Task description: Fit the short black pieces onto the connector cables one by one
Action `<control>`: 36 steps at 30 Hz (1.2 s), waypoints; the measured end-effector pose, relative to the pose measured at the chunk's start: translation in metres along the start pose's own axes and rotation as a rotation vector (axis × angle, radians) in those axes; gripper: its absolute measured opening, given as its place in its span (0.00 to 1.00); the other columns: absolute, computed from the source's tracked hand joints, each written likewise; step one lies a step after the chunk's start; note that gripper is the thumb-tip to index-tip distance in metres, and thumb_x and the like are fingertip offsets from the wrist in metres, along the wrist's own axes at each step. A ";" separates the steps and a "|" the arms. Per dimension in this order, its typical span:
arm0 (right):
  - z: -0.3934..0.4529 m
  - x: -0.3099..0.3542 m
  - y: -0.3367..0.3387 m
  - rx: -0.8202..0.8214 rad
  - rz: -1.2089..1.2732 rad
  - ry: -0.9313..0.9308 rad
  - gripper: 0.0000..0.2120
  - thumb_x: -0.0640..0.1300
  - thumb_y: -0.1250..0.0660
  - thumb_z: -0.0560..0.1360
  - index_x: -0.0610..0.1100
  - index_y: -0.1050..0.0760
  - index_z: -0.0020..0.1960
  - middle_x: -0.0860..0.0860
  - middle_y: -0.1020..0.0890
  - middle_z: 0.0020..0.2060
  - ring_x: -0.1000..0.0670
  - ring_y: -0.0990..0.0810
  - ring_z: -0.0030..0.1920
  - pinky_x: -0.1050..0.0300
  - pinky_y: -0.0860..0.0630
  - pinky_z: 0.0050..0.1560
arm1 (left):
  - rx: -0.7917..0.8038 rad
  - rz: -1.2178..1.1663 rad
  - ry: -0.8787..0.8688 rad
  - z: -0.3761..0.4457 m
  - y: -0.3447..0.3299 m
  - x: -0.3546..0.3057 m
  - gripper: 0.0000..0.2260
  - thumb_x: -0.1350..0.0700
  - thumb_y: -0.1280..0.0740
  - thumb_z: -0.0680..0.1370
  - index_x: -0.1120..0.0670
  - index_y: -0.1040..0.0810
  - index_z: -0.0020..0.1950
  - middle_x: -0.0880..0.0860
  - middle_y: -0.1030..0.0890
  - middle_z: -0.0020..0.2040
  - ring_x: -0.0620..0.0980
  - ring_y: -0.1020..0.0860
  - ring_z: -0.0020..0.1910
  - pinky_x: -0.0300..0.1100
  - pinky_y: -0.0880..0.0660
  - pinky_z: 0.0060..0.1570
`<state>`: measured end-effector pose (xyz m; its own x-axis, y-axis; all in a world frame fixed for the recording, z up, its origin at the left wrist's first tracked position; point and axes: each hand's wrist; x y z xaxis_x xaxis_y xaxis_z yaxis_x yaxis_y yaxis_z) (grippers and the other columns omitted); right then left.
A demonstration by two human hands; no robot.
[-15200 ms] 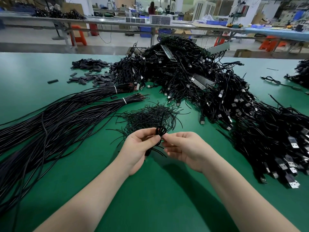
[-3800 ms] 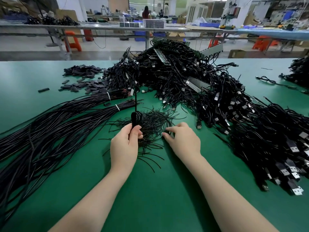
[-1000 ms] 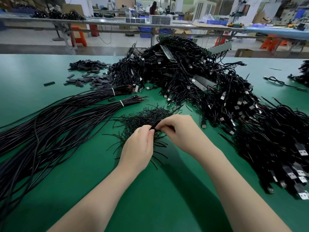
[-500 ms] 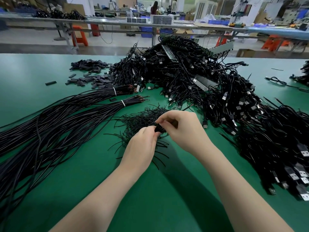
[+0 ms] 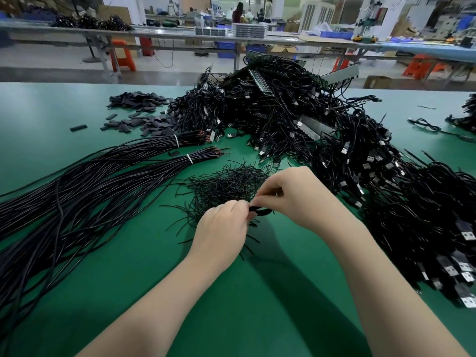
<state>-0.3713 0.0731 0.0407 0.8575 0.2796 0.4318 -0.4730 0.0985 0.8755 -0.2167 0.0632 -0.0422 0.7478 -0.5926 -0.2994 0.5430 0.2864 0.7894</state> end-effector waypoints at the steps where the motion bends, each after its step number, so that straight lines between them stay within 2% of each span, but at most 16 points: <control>1: -0.001 -0.001 0.002 0.014 -0.003 -0.003 0.04 0.49 0.26 0.71 0.49 0.15 0.41 0.57 0.18 0.33 0.61 0.27 0.30 0.68 0.32 0.33 | -0.006 0.030 -0.057 0.001 0.000 0.001 0.10 0.61 0.29 0.76 0.57 0.27 0.37 0.51 0.26 0.30 0.54 0.27 0.27 0.41 0.39 0.31; 5: -0.005 -0.017 0.016 0.203 0.044 -0.053 0.07 0.53 0.25 0.70 0.51 0.18 0.38 0.57 0.18 0.31 0.64 0.24 0.31 0.71 0.29 0.35 | 0.016 0.234 -0.334 0.005 0.002 0.000 0.15 0.50 0.42 0.79 0.53 0.26 0.35 0.48 0.27 0.29 0.49 0.28 0.26 0.39 0.42 0.30; 8: -0.014 -0.040 0.029 0.514 0.359 -0.133 0.10 0.53 0.26 0.68 0.47 0.19 0.39 0.54 0.16 0.34 0.60 0.21 0.33 0.67 0.28 0.37 | -0.026 0.080 -0.568 0.001 -0.003 -0.008 0.16 0.51 0.41 0.80 0.55 0.25 0.36 0.50 0.27 0.31 0.52 0.29 0.28 0.42 0.35 0.30; 10: -0.021 -0.052 0.026 0.655 0.605 -0.124 0.08 0.52 0.27 0.70 0.47 0.19 0.38 0.52 0.17 0.34 0.58 0.22 0.33 0.64 0.30 0.37 | -0.102 -0.006 -0.608 -0.003 -0.005 -0.015 0.15 0.53 0.41 0.80 0.57 0.24 0.37 0.51 0.27 0.31 0.51 0.31 0.29 0.44 0.34 0.31; 12: -0.023 -0.056 0.013 0.678 0.927 -0.113 0.08 0.52 0.24 0.68 0.48 0.19 0.36 0.52 0.19 0.32 0.57 0.23 0.32 0.64 0.29 0.37 | -0.141 -0.159 -0.489 -0.007 -0.007 -0.018 0.14 0.53 0.41 0.81 0.58 0.23 0.40 0.50 0.27 0.33 0.49 0.32 0.33 0.42 0.34 0.35; 14: -0.020 -0.050 -0.002 0.615 1.200 -0.123 0.09 0.51 0.22 0.67 0.48 0.20 0.36 0.52 0.20 0.31 0.57 0.23 0.31 0.66 0.27 0.35 | -0.131 -0.415 -0.242 -0.011 -0.006 -0.020 0.21 0.47 0.47 0.84 0.60 0.22 0.44 0.46 0.27 0.36 0.45 0.31 0.35 0.39 0.34 0.37; 16: -0.013 -0.040 -0.018 0.485 1.280 -0.148 0.07 0.45 0.26 0.71 0.49 0.21 0.35 0.51 0.20 0.31 0.56 0.23 0.33 0.65 0.27 0.37 | -0.133 -0.668 0.011 -0.014 -0.005 -0.020 0.24 0.42 0.50 0.83 0.55 0.22 0.47 0.45 0.25 0.37 0.43 0.27 0.36 0.39 0.29 0.39; 18: -0.005 -0.027 -0.033 0.308 1.194 -0.140 0.09 0.42 0.32 0.76 0.47 0.23 0.37 0.52 0.19 0.33 0.56 0.24 0.34 0.64 0.29 0.38 | -0.173 -0.863 0.264 -0.011 -0.005 -0.019 0.18 0.40 0.48 0.81 0.46 0.23 0.45 0.51 0.21 0.38 0.52 0.22 0.40 0.50 0.22 0.45; 19: -0.002 -0.021 -0.041 0.210 1.118 -0.135 0.09 0.42 0.34 0.78 0.46 0.24 0.38 0.52 0.19 0.33 0.57 0.24 0.33 0.64 0.30 0.37 | -0.203 -0.913 0.393 -0.009 -0.005 -0.018 0.16 0.40 0.48 0.80 0.44 0.24 0.43 0.52 0.20 0.40 0.56 0.21 0.42 0.55 0.23 0.49; 21: 0.001 -0.009 -0.051 0.049 1.006 -0.141 0.09 0.41 0.34 0.78 0.45 0.24 0.39 0.53 0.18 0.33 0.58 0.23 0.33 0.67 0.30 0.35 | -0.250 -0.912 0.568 -0.004 -0.005 -0.012 0.16 0.39 0.47 0.78 0.41 0.24 0.39 0.49 0.19 0.38 0.54 0.22 0.39 0.57 0.23 0.49; 23: 0.002 -0.003 -0.056 -0.035 0.970 -0.152 0.09 0.41 0.33 0.78 0.44 0.24 0.39 0.54 0.18 0.32 0.59 0.22 0.33 0.70 0.29 0.35 | -0.255 -0.899 0.615 -0.002 -0.006 -0.006 0.16 0.36 0.47 0.76 0.39 0.24 0.36 0.43 0.22 0.33 0.46 0.26 0.34 0.58 0.23 0.46; 26: 0.002 -0.002 -0.055 -0.072 0.915 -0.189 0.10 0.42 0.34 0.78 0.45 0.23 0.38 0.55 0.18 0.31 0.60 0.23 0.32 0.71 0.30 0.33 | -0.207 -0.874 0.583 -0.001 -0.009 -0.001 0.16 0.37 0.46 0.77 0.40 0.25 0.36 0.42 0.25 0.30 0.44 0.30 0.31 0.56 0.25 0.40; 29: 0.000 -0.003 -0.055 -0.047 0.889 -0.232 0.11 0.43 0.34 0.78 0.47 0.21 0.38 0.56 0.18 0.31 0.60 0.24 0.32 0.70 0.30 0.33 | -0.193 -0.818 0.552 0.000 -0.011 0.002 0.17 0.45 0.44 0.82 0.38 0.25 0.35 0.38 0.25 0.29 0.40 0.30 0.29 0.46 0.28 0.37; 32: -0.001 -0.002 -0.056 -0.019 0.956 -0.251 0.07 0.44 0.31 0.77 0.46 0.19 0.41 0.54 0.16 0.34 0.59 0.21 0.34 0.69 0.28 0.34 | -0.190 -0.750 0.531 0.000 -0.013 0.006 0.18 0.49 0.45 0.84 0.39 0.26 0.36 0.38 0.24 0.30 0.39 0.29 0.29 0.36 0.31 0.34; 34: -0.001 -0.002 -0.058 -0.046 0.986 -0.259 0.04 0.45 0.27 0.73 0.45 0.18 0.41 0.52 0.16 0.34 0.57 0.22 0.34 0.68 0.27 0.35 | -0.176 -0.778 0.545 0.001 -0.014 0.007 0.17 0.50 0.45 0.83 0.42 0.27 0.36 0.39 0.25 0.29 0.40 0.30 0.29 0.36 0.32 0.33; 36: 0.000 -0.004 -0.060 -0.100 1.002 -0.300 0.07 0.44 0.23 0.69 0.43 0.19 0.41 0.51 0.17 0.33 0.55 0.22 0.34 0.66 0.27 0.36 | -0.165 -0.814 0.555 0.001 -0.016 0.007 0.17 0.51 0.44 0.84 0.44 0.27 0.36 0.40 0.26 0.29 0.42 0.31 0.31 0.43 0.31 0.35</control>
<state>-0.3458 0.0666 -0.0138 0.0734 0.0298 0.9969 -0.9968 0.0354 0.0723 -0.2203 0.0543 -0.0563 0.1743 -0.2310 -0.9572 0.9841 0.0754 0.1610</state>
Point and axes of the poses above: each hand's wrist, its own z-axis towards the middle knuckle, its own y-axis out of the back of the hand, x = y × z
